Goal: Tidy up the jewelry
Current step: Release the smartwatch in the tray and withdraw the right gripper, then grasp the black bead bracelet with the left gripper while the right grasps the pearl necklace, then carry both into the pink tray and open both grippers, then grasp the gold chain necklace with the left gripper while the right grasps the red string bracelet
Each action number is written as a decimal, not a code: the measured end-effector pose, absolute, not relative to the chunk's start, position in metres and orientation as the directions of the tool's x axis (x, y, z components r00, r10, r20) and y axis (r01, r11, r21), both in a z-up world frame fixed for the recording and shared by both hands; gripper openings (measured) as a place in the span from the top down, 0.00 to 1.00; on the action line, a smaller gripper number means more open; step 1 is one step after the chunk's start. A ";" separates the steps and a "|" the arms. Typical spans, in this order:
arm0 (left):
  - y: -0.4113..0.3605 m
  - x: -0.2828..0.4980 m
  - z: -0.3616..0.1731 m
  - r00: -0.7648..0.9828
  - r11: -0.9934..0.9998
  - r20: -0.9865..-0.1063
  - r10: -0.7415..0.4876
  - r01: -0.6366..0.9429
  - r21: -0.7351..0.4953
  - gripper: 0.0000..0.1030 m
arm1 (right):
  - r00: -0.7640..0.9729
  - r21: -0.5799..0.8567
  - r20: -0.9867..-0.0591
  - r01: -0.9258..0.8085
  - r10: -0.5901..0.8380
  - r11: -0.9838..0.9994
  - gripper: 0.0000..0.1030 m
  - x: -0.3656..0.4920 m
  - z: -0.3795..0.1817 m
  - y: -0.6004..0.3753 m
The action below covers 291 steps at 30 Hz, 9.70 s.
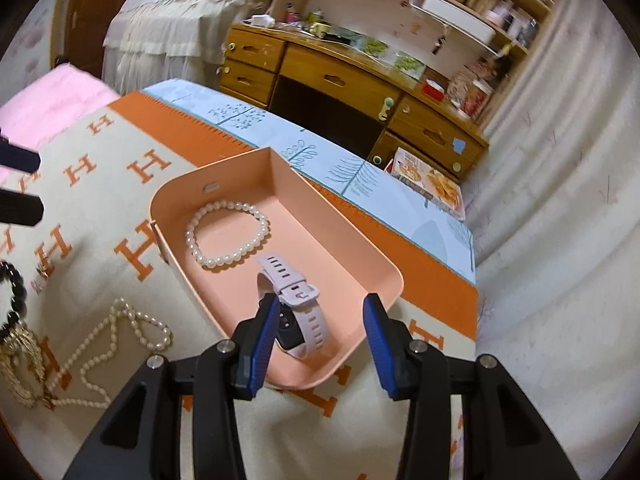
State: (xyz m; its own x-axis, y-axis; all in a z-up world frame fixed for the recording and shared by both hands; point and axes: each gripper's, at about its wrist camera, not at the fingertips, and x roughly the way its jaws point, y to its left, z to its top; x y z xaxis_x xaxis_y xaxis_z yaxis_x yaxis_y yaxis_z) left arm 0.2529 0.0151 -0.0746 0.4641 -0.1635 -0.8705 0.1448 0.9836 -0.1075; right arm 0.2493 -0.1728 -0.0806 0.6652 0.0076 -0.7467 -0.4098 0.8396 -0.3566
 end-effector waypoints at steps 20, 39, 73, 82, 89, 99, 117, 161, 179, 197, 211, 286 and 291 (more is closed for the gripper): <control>0.012 0.247 -0.086 0.437 0.978 -0.878 -0.193 0.158 -0.137 0.28 | 0.474 0.064 -0.858 -0.280 0.196 0.958 0.77 0.312 -0.097 -0.218; 0.023 0.231 -0.083 0.442 0.984 -0.883 -0.159 0.144 -0.105 0.28 | 0.556 -0.007 -0.816 -0.278 0.155 0.961 0.73 0.262 -0.066 -0.205; 0.106 0.143 -0.131 0.307 0.982 -0.936 -0.170 -0.027 -0.187 0.28 | 0.386 0.148 -0.879 -0.336 0.279 0.930 0.73 0.129 -0.076 -0.168; 0.095 0.155 -0.143 0.271 0.984 -0.947 -0.174 0.008 -0.178 0.28 | 0.366 0.159 -0.886 -0.336 0.284 0.928 0.73 0.161 -0.083 -0.146; 0.087 0.164 -0.148 0.254 0.990 -0.957 -0.141 0.040 -0.135 0.28 | 0.277 0.256 -0.904 -0.264 0.327 0.930 0.73 0.210 -0.093 -0.135; 0.077 0.176 -0.152 0.236 0.993 -0.966 -0.100 0.086 -0.082 0.28 | 0.217 0.238 -0.935 -0.202 0.280 0.950 0.73 0.241 -0.115 -0.111; 0.044 0.182 -0.155 0.228 0.985 -0.972 -0.062 0.169 -0.023 0.50 | 0.258 0.055 -0.958 -0.273 0.128 0.961 0.93 0.233 -0.119 -0.088; -0.019 0.276 0.023 0.536 0.987 -0.831 -0.148 0.138 -0.087 0.88 | 0.700 0.335 -0.603 -0.214 0.383 0.918 0.95 0.245 0.073 -0.205; -0.075 0.313 0.012 0.537 0.974 -0.821 -0.193 0.203 -0.097 0.88 | 0.725 0.364 -0.545 -0.248 0.421 0.898 0.95 0.250 0.083 -0.211; -0.066 0.323 -0.039 0.493 0.977 -0.850 -0.186 0.181 -0.109 0.34 | 0.672 0.376 -0.632 -0.169 0.385 0.911 0.95 0.283 0.040 -0.213; -0.019 0.274 -0.035 0.502 0.986 -0.854 -0.135 0.153 -0.066 0.34 | 0.627 0.314 -0.703 -0.147 0.334 0.938 0.94 0.267 0.021 -0.210; -0.004 0.143 -0.146 0.369 0.995 -0.925 -0.092 -0.003 -0.100 0.91 | 0.493 0.099 -0.856 -0.144 0.158 0.985 0.89 0.084 -0.118 -0.261; 0.003 0.136 -0.138 0.402 0.991 -0.908 -0.115 -0.017 -0.133 0.91 | 0.486 0.131 -0.852 -0.155 0.191 0.979 0.89 0.080 -0.117 -0.257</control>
State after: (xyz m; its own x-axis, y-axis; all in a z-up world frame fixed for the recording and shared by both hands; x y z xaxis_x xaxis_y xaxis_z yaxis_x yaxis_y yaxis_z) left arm 0.1356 0.0026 -0.1381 0.4024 -0.1147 -0.9082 -0.0169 0.9910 -0.1327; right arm 0.0802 -0.2573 -0.1175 0.4864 0.1915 -0.8525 -0.1550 0.9791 0.1315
